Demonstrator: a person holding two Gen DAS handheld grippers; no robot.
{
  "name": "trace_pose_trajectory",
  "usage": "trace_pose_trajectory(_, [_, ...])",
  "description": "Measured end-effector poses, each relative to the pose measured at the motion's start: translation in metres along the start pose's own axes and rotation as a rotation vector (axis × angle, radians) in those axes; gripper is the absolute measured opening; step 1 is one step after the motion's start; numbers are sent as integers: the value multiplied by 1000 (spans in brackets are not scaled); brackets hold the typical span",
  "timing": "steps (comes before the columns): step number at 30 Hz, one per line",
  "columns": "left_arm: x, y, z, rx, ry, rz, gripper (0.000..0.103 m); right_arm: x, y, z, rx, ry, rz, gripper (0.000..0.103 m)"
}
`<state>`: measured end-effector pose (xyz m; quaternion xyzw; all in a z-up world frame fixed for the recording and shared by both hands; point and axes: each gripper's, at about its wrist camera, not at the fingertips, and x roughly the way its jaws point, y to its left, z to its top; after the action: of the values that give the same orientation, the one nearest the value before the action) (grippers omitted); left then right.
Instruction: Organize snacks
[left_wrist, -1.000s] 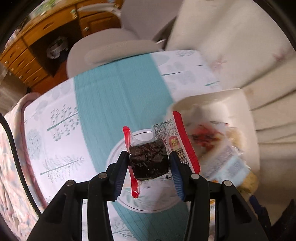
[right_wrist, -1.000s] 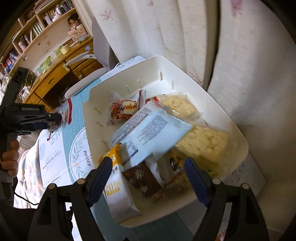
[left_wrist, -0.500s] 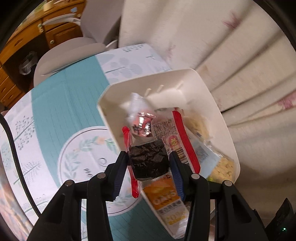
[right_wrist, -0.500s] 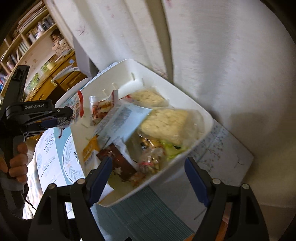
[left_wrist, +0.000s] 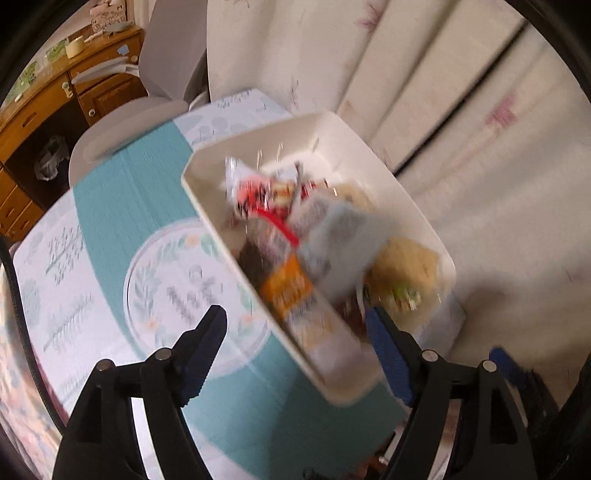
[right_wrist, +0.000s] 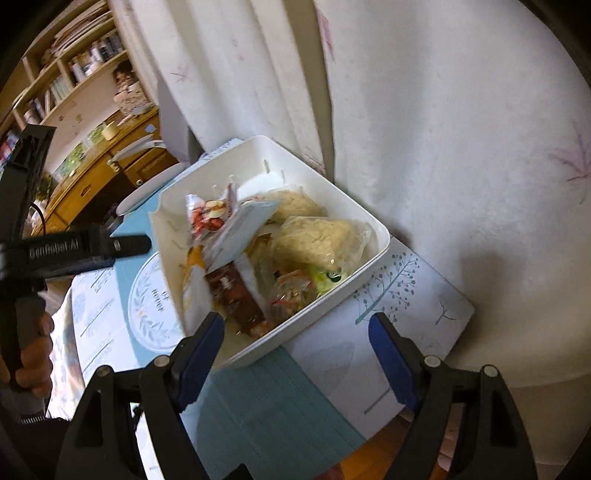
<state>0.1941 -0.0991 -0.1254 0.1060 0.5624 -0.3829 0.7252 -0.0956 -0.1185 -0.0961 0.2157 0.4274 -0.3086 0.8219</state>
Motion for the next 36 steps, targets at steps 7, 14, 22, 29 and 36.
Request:
trace_pose_trajectory(7, [-44, -14, -71, -6, -39, 40, 80, -35, 19, -20, -93, 0, 72, 90])
trace_pose_trajectory(14, [-84, -27, -124, -134, -108, 118, 81, -53, 26, -19, -221, 25, 174, 94])
trace_pose_trajectory(22, [-106, -63, -151, -367, -200, 223, 81, -65, 7, 5, -440, 65, 285, 97])
trace_pose_trajectory(29, [-122, -110, -163, -549, -312, 283, 92, -81, -22, 27, -576, 95, 395, 97])
trace_pose_trajectory(36, [-128, -148, -169, -564, -345, 374, 102, -98, -48, 34, -599, 98, 458, 98])
